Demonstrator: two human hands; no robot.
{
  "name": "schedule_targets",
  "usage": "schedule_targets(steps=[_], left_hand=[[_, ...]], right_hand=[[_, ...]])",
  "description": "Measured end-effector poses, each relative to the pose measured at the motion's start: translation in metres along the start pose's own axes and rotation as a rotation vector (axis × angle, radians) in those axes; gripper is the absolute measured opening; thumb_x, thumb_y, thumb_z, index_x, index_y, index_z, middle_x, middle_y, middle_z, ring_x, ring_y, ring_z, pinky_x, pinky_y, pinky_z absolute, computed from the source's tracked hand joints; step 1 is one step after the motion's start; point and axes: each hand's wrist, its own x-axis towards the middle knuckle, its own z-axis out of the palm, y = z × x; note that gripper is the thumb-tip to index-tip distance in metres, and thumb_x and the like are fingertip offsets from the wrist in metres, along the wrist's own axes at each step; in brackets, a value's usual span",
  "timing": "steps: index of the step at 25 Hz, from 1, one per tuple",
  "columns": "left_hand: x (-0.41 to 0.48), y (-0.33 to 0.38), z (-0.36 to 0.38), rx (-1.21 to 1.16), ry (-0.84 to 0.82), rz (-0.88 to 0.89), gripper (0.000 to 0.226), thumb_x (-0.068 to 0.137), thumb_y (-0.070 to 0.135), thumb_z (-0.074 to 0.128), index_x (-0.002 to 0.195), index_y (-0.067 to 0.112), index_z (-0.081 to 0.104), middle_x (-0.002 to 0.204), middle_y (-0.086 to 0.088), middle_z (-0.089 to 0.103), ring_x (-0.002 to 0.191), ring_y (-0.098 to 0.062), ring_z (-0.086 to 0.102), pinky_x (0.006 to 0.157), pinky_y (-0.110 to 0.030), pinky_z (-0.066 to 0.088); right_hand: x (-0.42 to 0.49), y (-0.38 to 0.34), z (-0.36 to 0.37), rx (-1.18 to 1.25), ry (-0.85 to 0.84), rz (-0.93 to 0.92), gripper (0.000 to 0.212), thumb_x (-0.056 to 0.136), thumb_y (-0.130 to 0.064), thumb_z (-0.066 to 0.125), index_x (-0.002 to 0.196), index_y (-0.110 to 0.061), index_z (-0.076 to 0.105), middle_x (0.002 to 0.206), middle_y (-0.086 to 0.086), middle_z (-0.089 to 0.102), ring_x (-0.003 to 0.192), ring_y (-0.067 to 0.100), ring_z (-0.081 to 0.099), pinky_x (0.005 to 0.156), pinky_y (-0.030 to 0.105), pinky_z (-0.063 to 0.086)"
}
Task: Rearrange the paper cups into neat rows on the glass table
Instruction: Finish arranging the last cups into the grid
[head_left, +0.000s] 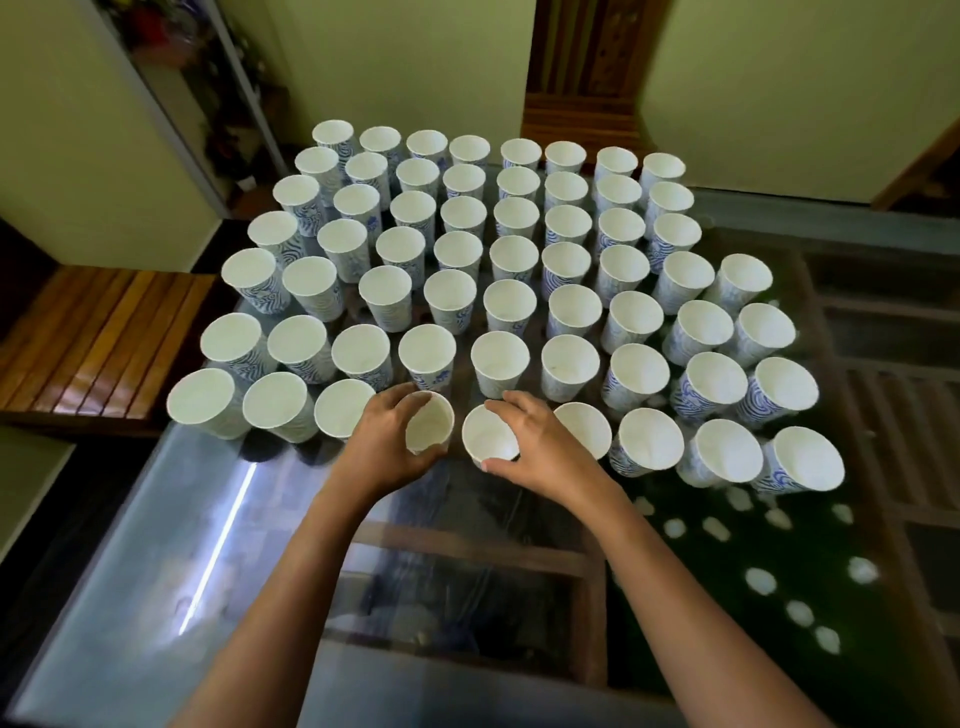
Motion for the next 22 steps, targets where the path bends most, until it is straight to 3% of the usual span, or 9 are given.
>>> schedule_targets(steps=[8, 15, 22], left_hand=[[0.002, -0.012, 0.005, -0.035, -0.034, -0.016, 0.06, 0.065, 0.017, 0.081, 0.119, 0.002, 0.058, 0.126, -0.022, 0.054, 0.113, -0.039, 0.05, 0.096, -0.038, 0.038], [0.002, -0.014, 0.003, -0.025, -0.043, -0.006, 0.059, 0.068, 0.02, 0.079, 0.12, 0.004, 0.058, 0.129, -0.019, 0.051, 0.116, -0.036, 0.048, 0.097, -0.034, 0.036], [0.008, 0.002, 0.007, -0.03, -0.054, 0.047, 0.06, 0.068, 0.024, 0.079, 0.121, 0.006, 0.058, 0.128, -0.019, 0.052, 0.118, -0.034, 0.047, 0.099, -0.037, 0.037]], right_hand=[[0.005, -0.001, 0.012, 0.021, 0.031, 0.064, 0.068, 0.076, -0.03, 0.073, 0.135, -0.017, 0.042, 0.14, 0.008, 0.039, 0.129, 0.026, 0.037, 0.103, 0.039, 0.038], [0.011, -0.002, 0.007, 0.035, 0.06, 0.077, 0.067, 0.077, -0.026, 0.071, 0.136, -0.012, 0.041, 0.138, 0.01, 0.04, 0.128, 0.026, 0.038, 0.105, 0.036, 0.035], [-0.009, 0.013, -0.018, -0.011, 0.11, 0.1, 0.072, 0.077, -0.037, 0.072, 0.137, -0.014, 0.039, 0.142, 0.009, 0.037, 0.132, 0.024, 0.032, 0.108, 0.037, 0.03]])
